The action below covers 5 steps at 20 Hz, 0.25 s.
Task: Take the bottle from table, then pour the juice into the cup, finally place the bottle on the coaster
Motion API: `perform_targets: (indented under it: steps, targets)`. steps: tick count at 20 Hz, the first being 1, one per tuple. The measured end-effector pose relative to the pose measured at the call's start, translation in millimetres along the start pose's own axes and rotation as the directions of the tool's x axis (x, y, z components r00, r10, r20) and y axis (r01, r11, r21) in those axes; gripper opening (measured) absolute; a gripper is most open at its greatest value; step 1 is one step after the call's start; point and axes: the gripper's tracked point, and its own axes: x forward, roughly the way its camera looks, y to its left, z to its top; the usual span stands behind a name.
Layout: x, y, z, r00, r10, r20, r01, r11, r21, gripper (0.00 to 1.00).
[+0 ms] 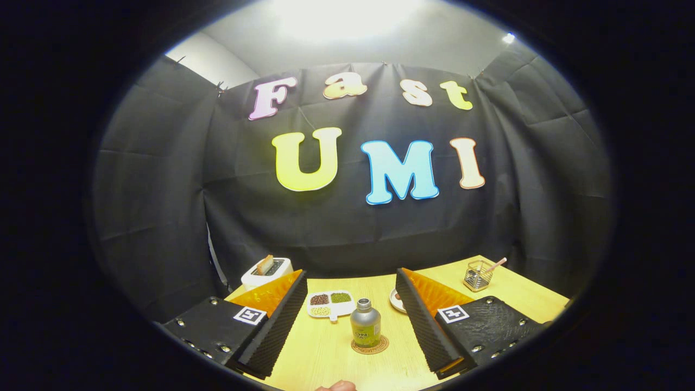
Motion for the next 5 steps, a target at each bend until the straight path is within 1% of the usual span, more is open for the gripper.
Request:
perform_targets:
  steps: [3,5]
  targets:
    - [-13,1,10,1.0,0.004,0.021,-0.004,1.0,0.004,0.99]
    - [-20,0,8,1.0,0.002,0.016,-0.002,1.0,0.008,0.99]
